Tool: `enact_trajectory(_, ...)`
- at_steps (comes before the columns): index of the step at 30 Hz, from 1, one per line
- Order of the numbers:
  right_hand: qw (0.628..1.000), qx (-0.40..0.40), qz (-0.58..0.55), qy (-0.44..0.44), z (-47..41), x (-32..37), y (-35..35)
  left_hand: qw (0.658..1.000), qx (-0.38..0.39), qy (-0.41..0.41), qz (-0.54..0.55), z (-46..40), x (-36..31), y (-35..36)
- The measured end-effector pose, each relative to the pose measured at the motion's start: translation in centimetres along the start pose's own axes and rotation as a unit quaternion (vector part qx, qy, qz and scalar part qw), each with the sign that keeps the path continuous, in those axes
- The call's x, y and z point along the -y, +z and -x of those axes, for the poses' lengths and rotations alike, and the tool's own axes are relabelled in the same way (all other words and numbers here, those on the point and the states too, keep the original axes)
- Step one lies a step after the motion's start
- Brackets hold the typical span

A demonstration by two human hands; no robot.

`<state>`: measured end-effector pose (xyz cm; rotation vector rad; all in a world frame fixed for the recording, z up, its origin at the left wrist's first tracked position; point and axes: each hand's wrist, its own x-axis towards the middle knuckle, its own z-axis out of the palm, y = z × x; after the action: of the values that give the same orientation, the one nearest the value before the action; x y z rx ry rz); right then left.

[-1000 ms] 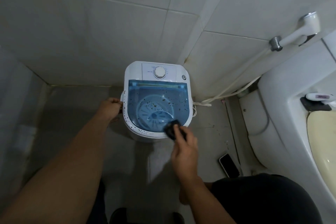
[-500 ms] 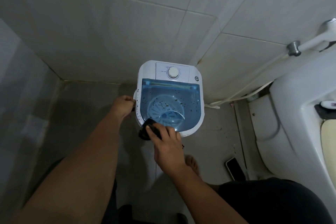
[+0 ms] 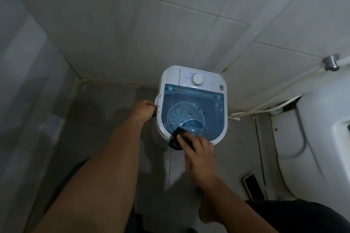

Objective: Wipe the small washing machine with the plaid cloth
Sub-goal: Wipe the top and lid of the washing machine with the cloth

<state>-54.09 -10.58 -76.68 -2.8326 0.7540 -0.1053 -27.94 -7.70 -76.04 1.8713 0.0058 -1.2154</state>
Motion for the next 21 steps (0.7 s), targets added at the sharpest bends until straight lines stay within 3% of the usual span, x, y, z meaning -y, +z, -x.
enact_trajectory(4,0.999,0.025,0.022,-0.032,-3.3,4.2,0.3,1.000,0.013,0.000,-0.001,-0.1,0.2,-0.2)
enact_trajectory(9,0.996,0.033,0.047,-0.065,-2.7,3.2,0.0,1.000,0.019,-0.009,0.023,-0.2,0.2,-0.4)
enact_trajectory(13,0.987,0.061,0.097,-0.112,-2.4,2.5,-0.6,0.994,0.066,-0.047,0.067,0.1,0.2,-0.9)
enact_trajectory(18,0.971,0.114,0.143,-0.154,-10.3,3.6,-3.3,0.977,0.122,-0.087,0.150,0.8,-0.2,-2.2)
enact_trajectory(21,0.967,0.111,0.197,-0.120,-18.7,3.4,-4.7,0.974,0.110,-0.091,0.178,0.7,0.0,-2.5)
